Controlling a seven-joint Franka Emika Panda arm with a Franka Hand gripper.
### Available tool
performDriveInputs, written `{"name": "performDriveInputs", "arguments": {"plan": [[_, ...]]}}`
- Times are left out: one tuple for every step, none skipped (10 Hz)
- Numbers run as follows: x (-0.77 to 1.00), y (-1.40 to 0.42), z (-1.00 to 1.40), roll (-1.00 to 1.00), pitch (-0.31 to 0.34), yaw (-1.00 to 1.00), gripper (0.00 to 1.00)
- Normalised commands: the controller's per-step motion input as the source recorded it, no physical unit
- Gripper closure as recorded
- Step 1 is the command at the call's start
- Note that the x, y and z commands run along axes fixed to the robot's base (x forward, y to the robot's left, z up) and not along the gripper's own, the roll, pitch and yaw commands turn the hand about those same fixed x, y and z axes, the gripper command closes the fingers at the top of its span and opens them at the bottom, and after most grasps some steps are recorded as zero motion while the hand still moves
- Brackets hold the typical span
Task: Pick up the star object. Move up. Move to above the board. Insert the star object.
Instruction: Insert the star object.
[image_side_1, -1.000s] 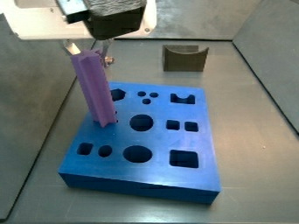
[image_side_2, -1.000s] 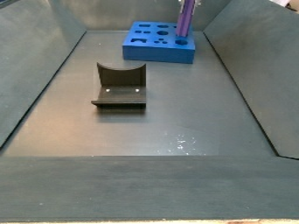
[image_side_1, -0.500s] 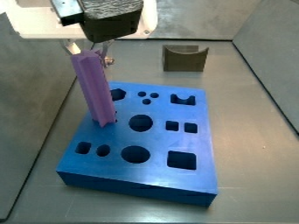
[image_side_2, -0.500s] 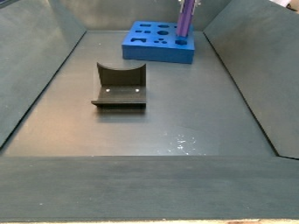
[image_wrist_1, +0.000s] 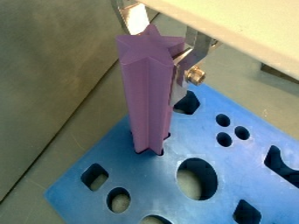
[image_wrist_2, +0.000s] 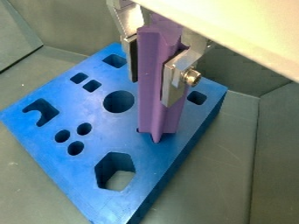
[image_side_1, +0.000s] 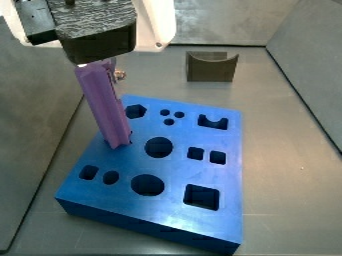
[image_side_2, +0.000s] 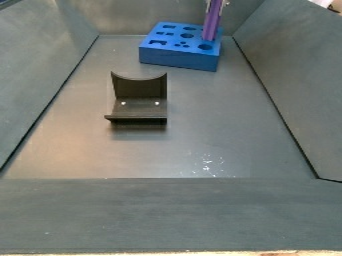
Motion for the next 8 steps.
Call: {"name": "performDriveInputs", "arguments": {"plan": [[0.19,-0.1,-0.36,0.23,0.307,-0.43,1.0],[0.0,-0.01,-0.3,0.2,0.321,-0.56,1.0],[0.14,-0.09,-0.39,0.04,0.334,-0.47,1.0],[0.0,0.0,-0.04,0.0,0.0,0.0,1.0],[-0.17,0.35,-0.93,-0.13,-0.07,-0.03,1.0],[-0.28,0.4,-0.97,-0.1,-0.083,-0.14,1.0],[-0.33,0.48,-0.99,-0.09,-0.079,-0.12,1.0],[-0.31,0.46,-0.94,-0.12,-0.09,-0.1,1.0]]}}
